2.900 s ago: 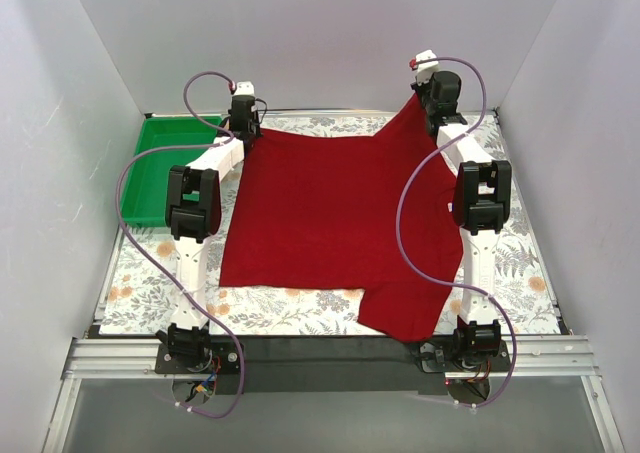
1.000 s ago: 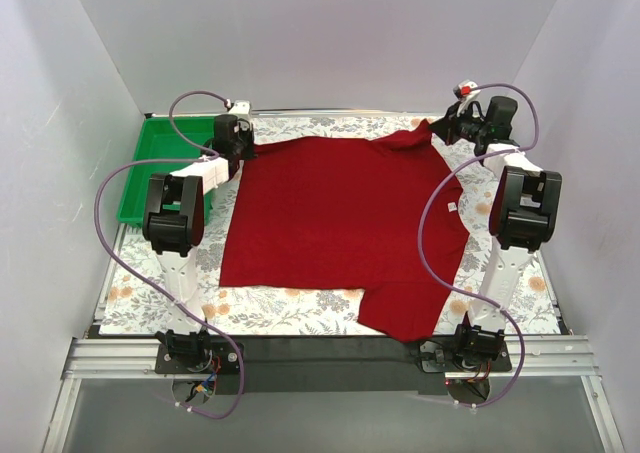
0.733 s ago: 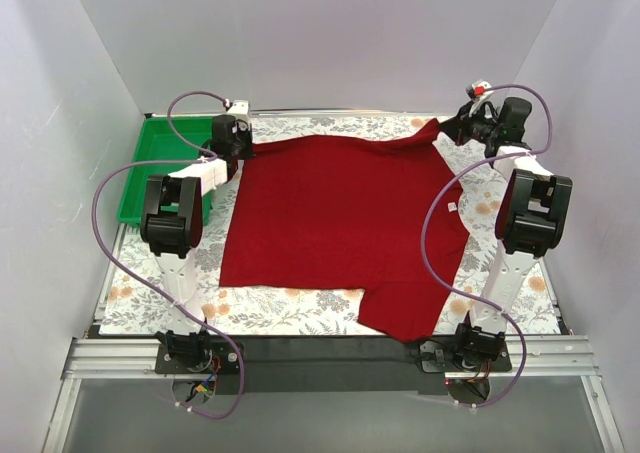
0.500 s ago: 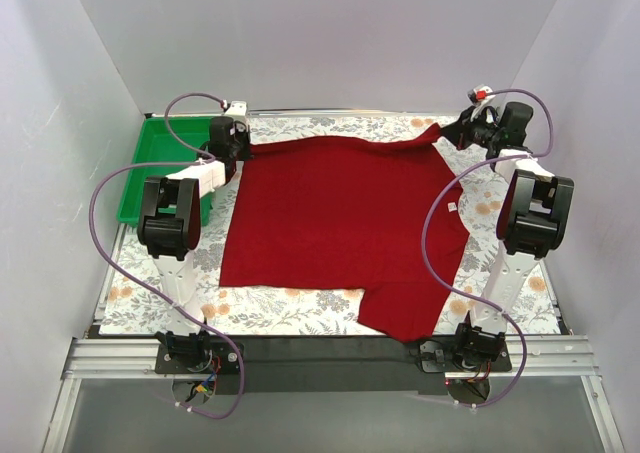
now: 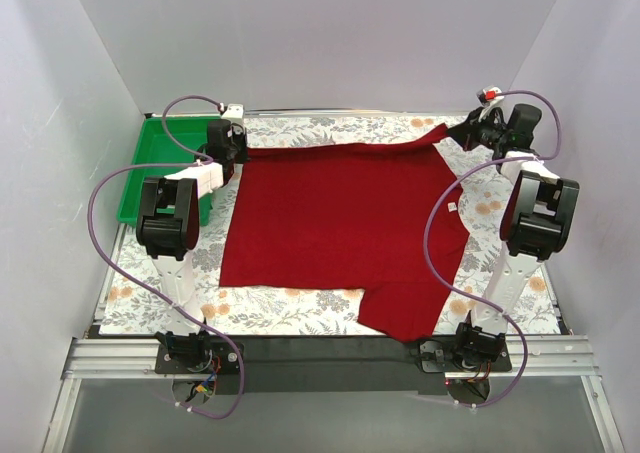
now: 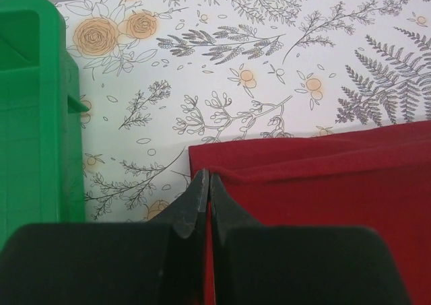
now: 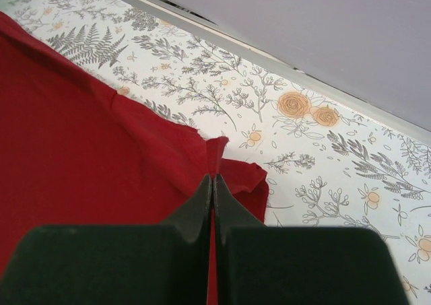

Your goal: Fold and stack the t-shirts

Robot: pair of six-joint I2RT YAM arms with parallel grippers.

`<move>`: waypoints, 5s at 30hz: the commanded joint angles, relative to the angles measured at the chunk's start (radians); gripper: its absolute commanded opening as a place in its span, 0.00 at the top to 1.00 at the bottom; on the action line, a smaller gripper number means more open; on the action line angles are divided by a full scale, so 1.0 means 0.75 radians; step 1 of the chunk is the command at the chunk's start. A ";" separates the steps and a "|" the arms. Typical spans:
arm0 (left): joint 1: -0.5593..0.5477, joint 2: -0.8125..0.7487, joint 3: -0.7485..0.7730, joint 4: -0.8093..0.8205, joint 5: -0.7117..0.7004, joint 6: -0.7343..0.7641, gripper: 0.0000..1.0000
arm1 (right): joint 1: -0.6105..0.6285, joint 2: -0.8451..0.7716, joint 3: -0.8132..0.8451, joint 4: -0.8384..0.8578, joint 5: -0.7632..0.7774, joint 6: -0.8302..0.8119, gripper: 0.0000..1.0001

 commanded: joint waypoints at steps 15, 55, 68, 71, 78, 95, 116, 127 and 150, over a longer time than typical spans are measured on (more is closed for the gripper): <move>0.019 -0.140 -0.034 0.027 -0.066 0.022 1.00 | -0.053 -0.177 -0.133 0.128 -0.073 0.069 0.99; 0.023 -0.187 -0.087 0.042 -0.097 0.020 1.00 | -0.096 -0.465 -0.479 0.150 -0.169 0.042 0.99; 0.025 -0.214 -0.150 0.056 -0.093 0.010 1.00 | -0.123 -0.572 -0.635 0.146 -0.210 0.005 0.99; 0.025 -0.218 -0.166 0.058 -0.097 0.008 1.00 | -0.127 -0.576 -0.661 0.148 -0.218 0.001 0.99; 0.025 -0.226 -0.191 0.064 -0.093 0.002 1.00 | -0.131 -0.592 -0.712 0.146 -0.218 -0.011 0.99; 0.025 -0.230 -0.230 0.058 -0.081 -0.008 1.00 | -0.147 -0.600 -0.753 0.144 -0.231 -0.023 0.99; 0.025 -0.239 -0.277 0.031 -0.066 -0.025 1.00 | -0.149 -0.611 -0.792 0.142 -0.243 -0.038 0.99; 0.025 -0.330 -0.310 0.007 -0.046 -0.035 0.85 | -0.149 -0.553 -0.770 0.138 -0.237 -0.032 0.99; 0.025 -0.658 -0.422 -0.056 0.056 -0.149 0.48 | -0.151 -0.586 -0.857 0.001 -0.253 -0.236 0.98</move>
